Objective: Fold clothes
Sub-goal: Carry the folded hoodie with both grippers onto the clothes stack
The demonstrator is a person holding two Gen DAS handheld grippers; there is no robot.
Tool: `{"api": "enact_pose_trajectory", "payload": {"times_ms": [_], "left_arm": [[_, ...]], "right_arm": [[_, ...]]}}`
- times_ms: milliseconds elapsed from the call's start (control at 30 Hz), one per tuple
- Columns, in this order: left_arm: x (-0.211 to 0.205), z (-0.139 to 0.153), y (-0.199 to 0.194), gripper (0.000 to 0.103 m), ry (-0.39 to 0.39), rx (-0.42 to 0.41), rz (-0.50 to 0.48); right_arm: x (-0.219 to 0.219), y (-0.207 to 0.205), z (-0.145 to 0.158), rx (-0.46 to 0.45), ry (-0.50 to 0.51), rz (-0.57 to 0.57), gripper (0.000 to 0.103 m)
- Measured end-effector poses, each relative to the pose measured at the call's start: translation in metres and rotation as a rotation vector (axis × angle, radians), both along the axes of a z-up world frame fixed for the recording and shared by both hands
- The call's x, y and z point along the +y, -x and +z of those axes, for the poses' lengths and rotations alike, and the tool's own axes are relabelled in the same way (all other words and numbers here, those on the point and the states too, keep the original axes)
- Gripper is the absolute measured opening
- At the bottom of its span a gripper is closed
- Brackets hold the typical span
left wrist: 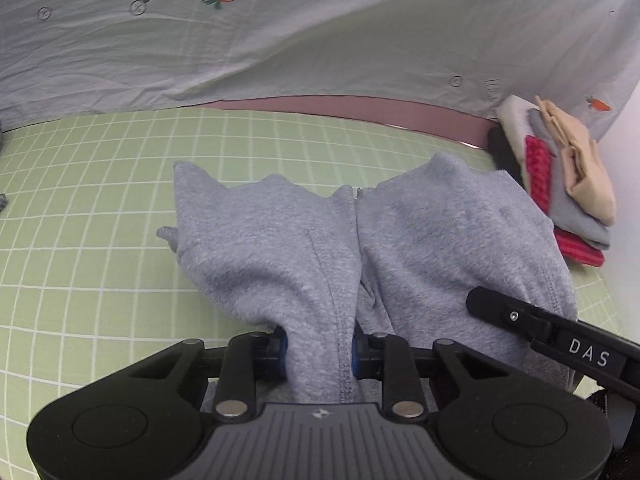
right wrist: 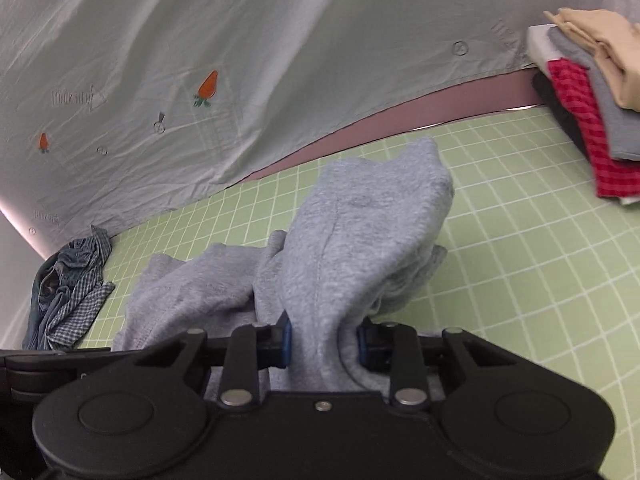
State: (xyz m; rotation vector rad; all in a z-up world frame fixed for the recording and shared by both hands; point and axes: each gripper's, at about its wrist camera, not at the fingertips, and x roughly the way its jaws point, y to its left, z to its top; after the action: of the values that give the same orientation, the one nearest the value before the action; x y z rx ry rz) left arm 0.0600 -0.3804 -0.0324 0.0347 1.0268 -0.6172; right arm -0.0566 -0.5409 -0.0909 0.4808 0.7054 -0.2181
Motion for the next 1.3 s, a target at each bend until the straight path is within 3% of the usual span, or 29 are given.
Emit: {"api": "enact_pose_trajectory", "payload": {"times_ms": [200,400,633,667,700,733,800,833,867,933,1000,1067,1200,1300], "left_arm": [[-0.078,0.013,0.048,0.027,0.113,-0.029,-0.110],[-0.184,0.053,0.067,0.027,0.260,-0.070,-0.219],[-0.323,0.102,0.045,0.028,0.417,-0.184,-0.301],[-0.344,0.100,0.036,0.030,0.423,-0.200,-0.292],[-0.365,0.095,0.026,0.039,0.410,-0.216,-0.277],[-0.386,0.084,0.015,0.043,0.378,-0.223,-0.261],[-0.423,0.053,-0.007,0.048,0.292,-0.211,-0.237],[-0.435,0.035,-0.016,0.048,0.244,-0.189,-0.232],[-0.446,0.017,-0.025,0.052,0.197,-0.166,-0.228],[-0.461,-0.008,-0.038,0.066,0.129,-0.138,-0.220],[-0.452,-0.007,-0.037,0.085,0.133,-0.156,-0.216],[-0.443,-0.006,-0.036,0.091,0.138,-0.174,-0.211],[-0.424,-0.004,-0.035,0.095,0.146,-0.209,-0.202],[-0.411,-0.002,-0.035,0.097,0.153,-0.236,-0.195]], "right_arm": [[-0.070,0.072,0.029,-0.079,-0.020,-0.152,0.030],[-0.167,0.123,0.076,-0.183,0.068,-0.237,0.029],[-0.307,0.131,0.139,-0.329,0.208,-0.286,0.029],[-0.329,0.127,0.145,-0.347,0.227,-0.292,0.029],[-0.350,0.123,0.152,-0.365,0.246,-0.297,0.029],[-0.370,0.114,0.152,-0.370,0.268,-0.311,0.031],[-0.409,0.088,0.139,-0.327,0.287,-0.373,0.046],[-0.429,0.074,0.125,-0.277,0.282,-0.416,0.063],[-0.448,0.060,0.105,-0.214,0.257,-0.450,0.070],[-0.478,0.040,0.064,-0.101,0.192,-0.510,0.069],[-0.491,0.034,0.029,-0.052,0.119,-0.557,0.073],[-0.486,0.046,0.017,-0.123,0.096,-0.602,0.083],[-0.486,0.065,0.016,-0.135,0.075,-0.632,0.086],[-0.469,0.068,0.027,-0.055,0.210,-0.646,0.086]]}}
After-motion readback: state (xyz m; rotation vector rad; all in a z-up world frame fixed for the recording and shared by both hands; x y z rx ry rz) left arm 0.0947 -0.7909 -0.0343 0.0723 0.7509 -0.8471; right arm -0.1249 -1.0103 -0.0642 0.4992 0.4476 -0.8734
